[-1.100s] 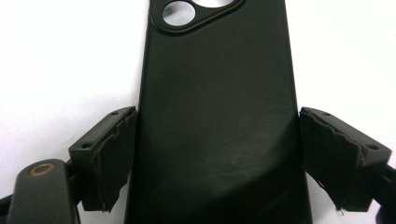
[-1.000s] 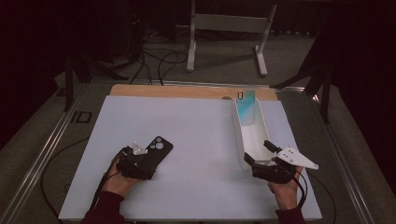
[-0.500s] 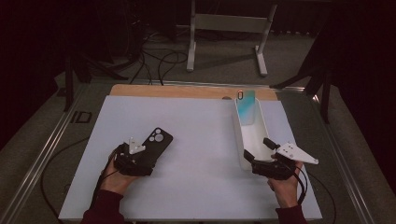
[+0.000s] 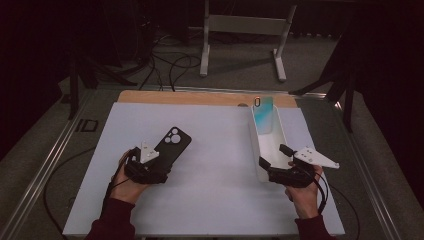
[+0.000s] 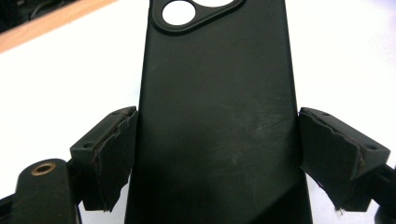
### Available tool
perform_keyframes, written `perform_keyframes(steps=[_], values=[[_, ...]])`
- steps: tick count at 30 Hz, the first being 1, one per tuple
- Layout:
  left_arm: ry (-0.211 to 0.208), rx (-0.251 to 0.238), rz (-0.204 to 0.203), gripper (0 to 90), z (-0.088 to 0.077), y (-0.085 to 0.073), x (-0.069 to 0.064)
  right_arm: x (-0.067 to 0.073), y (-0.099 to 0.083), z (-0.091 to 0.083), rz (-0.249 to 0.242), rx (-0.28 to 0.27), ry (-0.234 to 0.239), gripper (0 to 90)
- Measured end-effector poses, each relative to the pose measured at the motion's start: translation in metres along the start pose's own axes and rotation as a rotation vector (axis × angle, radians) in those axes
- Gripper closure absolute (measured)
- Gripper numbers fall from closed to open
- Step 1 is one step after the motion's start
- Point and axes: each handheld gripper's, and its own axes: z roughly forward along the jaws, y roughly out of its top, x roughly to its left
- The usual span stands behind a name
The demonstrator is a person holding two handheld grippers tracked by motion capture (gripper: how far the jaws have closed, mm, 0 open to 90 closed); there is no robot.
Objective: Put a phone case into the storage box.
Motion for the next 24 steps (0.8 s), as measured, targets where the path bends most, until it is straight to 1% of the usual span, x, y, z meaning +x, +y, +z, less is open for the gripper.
perform_keyframes(steps=[2, 8, 16, 24], values=[[-0.001, -0.011, 0.007, 15.5, -0.001, 0.003, -0.002, -0.001, 0.002, 0.001, 0.006, 0.004, 0.007, 8.2], [-0.011, -0.036, 0.038, 15.5, -0.002, 0.012, -0.007, 0.001, 0.006, 0.004, 0.005, 0.008, 0.011, 8.1], [-0.029, -0.078, 0.047, 15.4, -0.001, 0.021, -0.016, 0.003, 0.011, 0.008, -0.004, 0.018, 0.019, 7.9], [-0.049, -0.105, 0.086, 15.4, 0.000, 0.032, -0.026, 0.006, 0.017, 0.013, -0.005, 0.024, 0.039, 7.9]])
